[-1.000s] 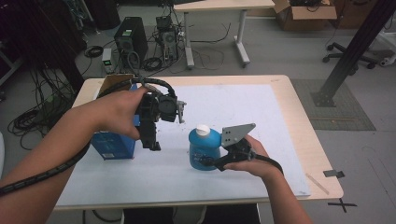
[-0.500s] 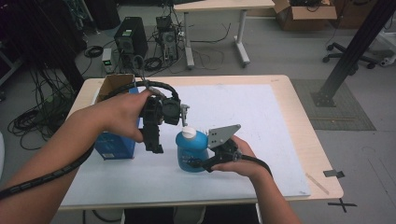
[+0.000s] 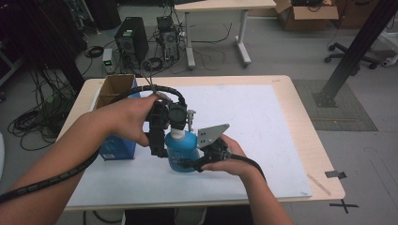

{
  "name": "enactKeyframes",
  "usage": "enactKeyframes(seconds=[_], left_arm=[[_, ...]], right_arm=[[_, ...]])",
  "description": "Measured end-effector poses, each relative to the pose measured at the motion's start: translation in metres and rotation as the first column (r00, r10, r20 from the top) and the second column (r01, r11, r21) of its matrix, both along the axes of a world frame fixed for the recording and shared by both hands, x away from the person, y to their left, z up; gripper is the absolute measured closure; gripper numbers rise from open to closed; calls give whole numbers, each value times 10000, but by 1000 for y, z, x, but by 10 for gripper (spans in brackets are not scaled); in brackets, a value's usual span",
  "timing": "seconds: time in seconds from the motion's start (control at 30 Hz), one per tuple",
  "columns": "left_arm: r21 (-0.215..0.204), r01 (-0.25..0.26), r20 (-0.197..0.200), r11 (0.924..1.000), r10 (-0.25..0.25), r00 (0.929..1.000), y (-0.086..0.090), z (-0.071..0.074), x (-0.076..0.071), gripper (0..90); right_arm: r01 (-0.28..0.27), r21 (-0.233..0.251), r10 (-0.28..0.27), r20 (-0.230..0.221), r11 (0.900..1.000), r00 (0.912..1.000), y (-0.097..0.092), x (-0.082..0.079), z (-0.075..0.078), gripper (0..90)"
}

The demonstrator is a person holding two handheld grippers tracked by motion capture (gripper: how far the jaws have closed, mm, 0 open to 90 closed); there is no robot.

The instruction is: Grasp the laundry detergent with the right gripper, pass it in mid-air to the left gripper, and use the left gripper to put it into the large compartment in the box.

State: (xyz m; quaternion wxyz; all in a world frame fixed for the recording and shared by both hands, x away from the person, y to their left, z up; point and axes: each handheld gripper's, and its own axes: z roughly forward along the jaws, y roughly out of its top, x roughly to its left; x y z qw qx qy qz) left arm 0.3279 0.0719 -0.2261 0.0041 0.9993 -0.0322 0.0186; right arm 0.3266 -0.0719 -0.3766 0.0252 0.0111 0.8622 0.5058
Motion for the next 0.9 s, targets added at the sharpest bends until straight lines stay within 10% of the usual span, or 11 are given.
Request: enactKeyframes(seconds=[0.9], left_arm=[[240, 144, 141, 9996, -148, 9998, -11, -11, -8, 53]], right_arm=[[25, 107, -26, 71, 9999, 10000, 17, -2, 4, 438]])
